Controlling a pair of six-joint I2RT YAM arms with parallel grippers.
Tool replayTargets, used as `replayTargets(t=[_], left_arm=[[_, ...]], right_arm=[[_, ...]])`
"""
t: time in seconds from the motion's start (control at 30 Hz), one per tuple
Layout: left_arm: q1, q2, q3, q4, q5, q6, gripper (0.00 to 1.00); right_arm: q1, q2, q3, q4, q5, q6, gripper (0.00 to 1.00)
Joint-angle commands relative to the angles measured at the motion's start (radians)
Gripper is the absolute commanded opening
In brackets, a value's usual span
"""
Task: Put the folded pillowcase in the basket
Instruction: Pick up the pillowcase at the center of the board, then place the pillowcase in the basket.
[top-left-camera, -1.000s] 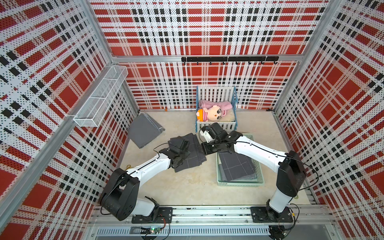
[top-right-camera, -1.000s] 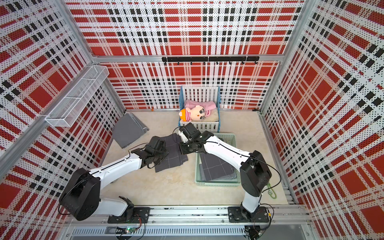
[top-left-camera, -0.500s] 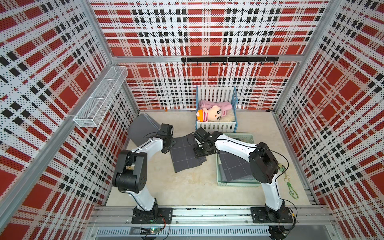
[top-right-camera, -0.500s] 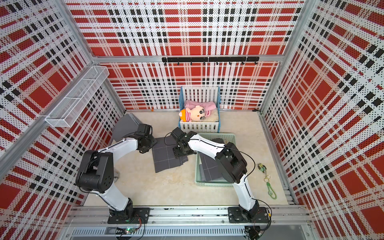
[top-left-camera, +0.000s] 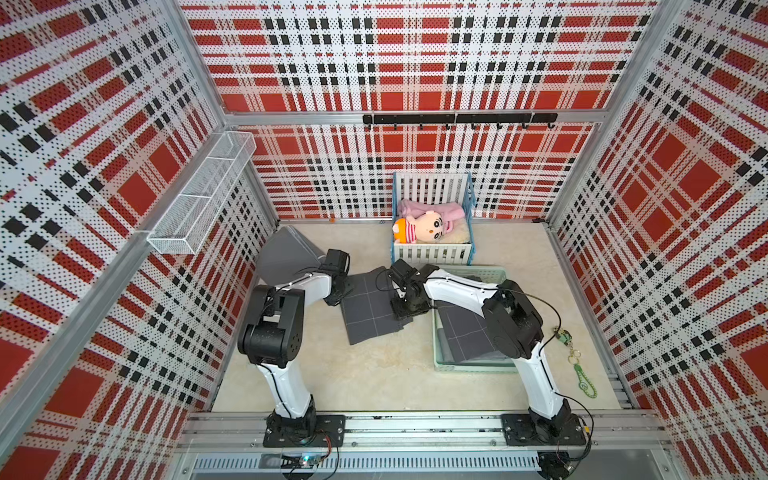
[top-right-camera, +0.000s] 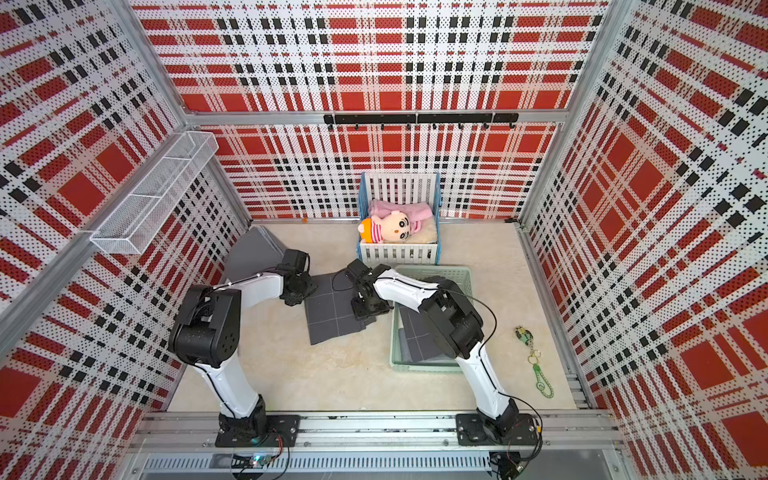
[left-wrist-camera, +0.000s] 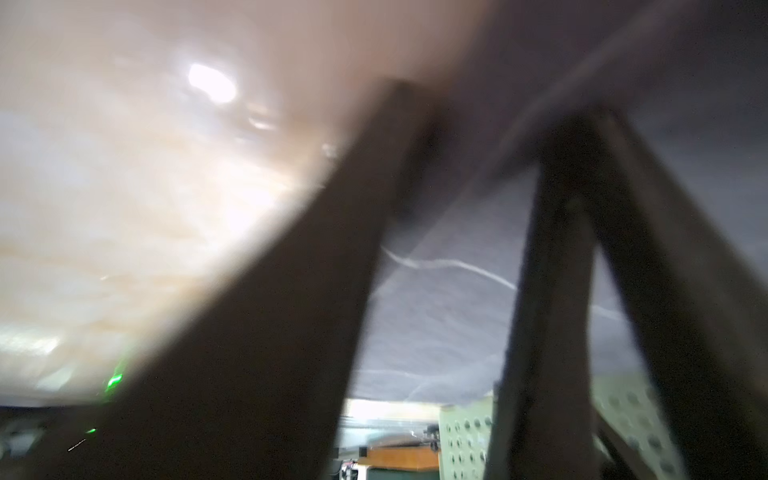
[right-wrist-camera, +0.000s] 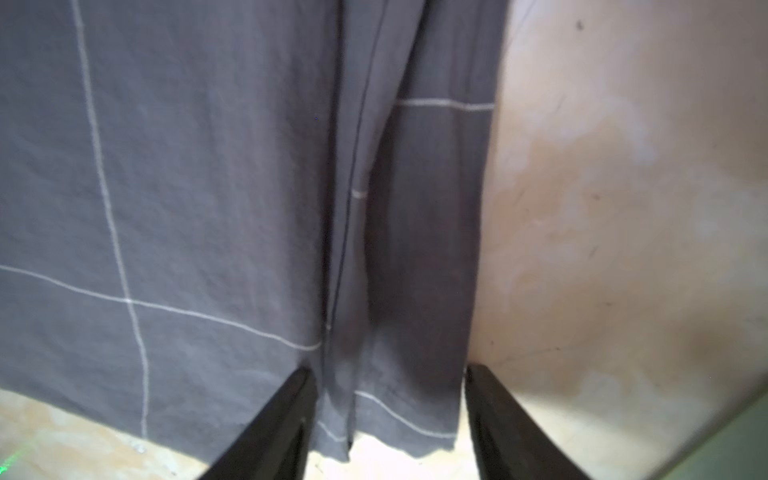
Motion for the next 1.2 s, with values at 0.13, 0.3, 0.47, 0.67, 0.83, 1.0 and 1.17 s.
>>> replayTargets(t=[0.13, 0.3, 0.47, 0.67, 0.83, 1.0, 1.17], left_arm=[[-0.049, 0.015, -0.055, -0.018, 0.038, -0.014, 0.0], [-0.084, -0.05, -0.071, -0.019, 0.024, -0.04, 0.0], [-0.161, -0.171, -0.08, -0.029, 0.011, -0.079, 0.0], [-0.289, -0.285, -0.012, -0.107, -0.077, -0.118, 0.0], [-0.369, -0.336, 0.043, -0.147, -0.115, -0.155, 0.0], [-0.494, -0.327, 0.146, -0.15, -0.138, -0.19, 0.0], [-0.624, -0.22, 0.289, -0.143, -0.14, -0.212, 0.0]], right_arm=[[0.024, 0.005, -0.039, 0.086, -0.137, 0.039, 0.34], [0.026, -0.022, -0.056, 0.115, -0.112, 0.079, 0.0], [0.026, -0.12, -0.104, 0.148, -0.085, 0.089, 0.0], [0.025, -0.252, -0.129, 0.118, -0.053, 0.103, 0.0], [0.007, -0.371, -0.17, 0.065, -0.003, 0.112, 0.0], [-0.076, -0.575, -0.337, 0.035, 0.053, 0.157, 0.0], [-0.156, -0.788, -0.524, -0.036, 0.146, 0.219, 0.0]])
